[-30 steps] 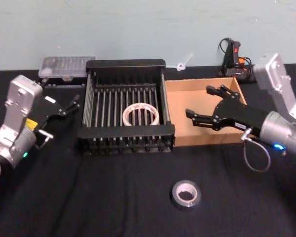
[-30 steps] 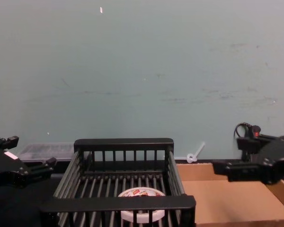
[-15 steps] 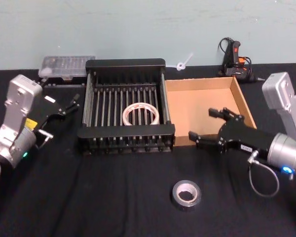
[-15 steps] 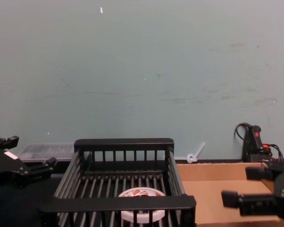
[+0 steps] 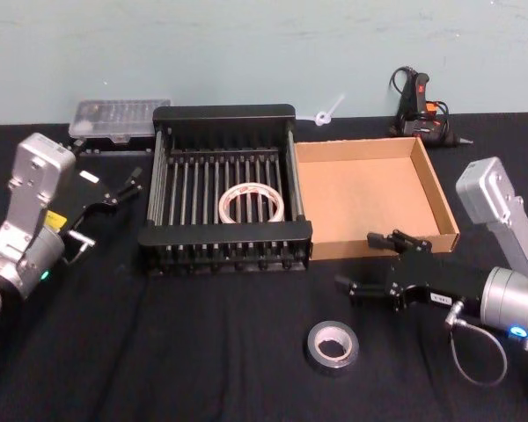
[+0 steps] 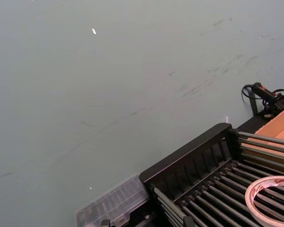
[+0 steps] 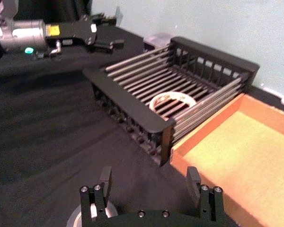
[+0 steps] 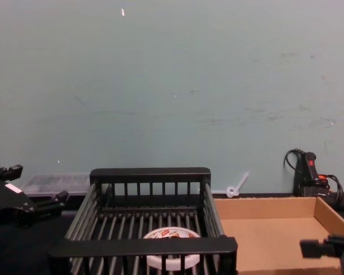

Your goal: Pick up the white tape and place it into the black box , Pick up the silver tape and place it into the brown box.

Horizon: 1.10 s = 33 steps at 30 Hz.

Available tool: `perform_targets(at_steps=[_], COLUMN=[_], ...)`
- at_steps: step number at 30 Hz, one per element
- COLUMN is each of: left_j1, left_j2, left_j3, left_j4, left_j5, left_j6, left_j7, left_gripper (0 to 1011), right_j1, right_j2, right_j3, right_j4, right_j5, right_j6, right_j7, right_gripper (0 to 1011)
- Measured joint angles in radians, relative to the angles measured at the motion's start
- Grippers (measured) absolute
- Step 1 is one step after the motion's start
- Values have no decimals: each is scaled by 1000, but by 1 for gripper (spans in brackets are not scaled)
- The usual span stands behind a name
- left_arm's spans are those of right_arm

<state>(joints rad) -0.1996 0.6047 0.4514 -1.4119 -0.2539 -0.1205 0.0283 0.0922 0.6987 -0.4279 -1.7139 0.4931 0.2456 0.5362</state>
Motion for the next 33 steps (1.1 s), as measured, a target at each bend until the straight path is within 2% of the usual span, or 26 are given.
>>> perform_targets(at_steps=[10,33], left_j1=[0,0], left_j2=[0,0], left_j3=[0,0], left_j4=[0,0], left_j5=[0,0], left_j6=[0,0], left_j7=[0,0], left_gripper=[1001,1001], right_j1=[4,12], right_j2=[35,66], right_j3=[-35,-93], right_j4=[-21,-27], right_j5=[-7,3], right_j6=[37,103], right_j7=[14,16], right_gripper=[1002,1002])
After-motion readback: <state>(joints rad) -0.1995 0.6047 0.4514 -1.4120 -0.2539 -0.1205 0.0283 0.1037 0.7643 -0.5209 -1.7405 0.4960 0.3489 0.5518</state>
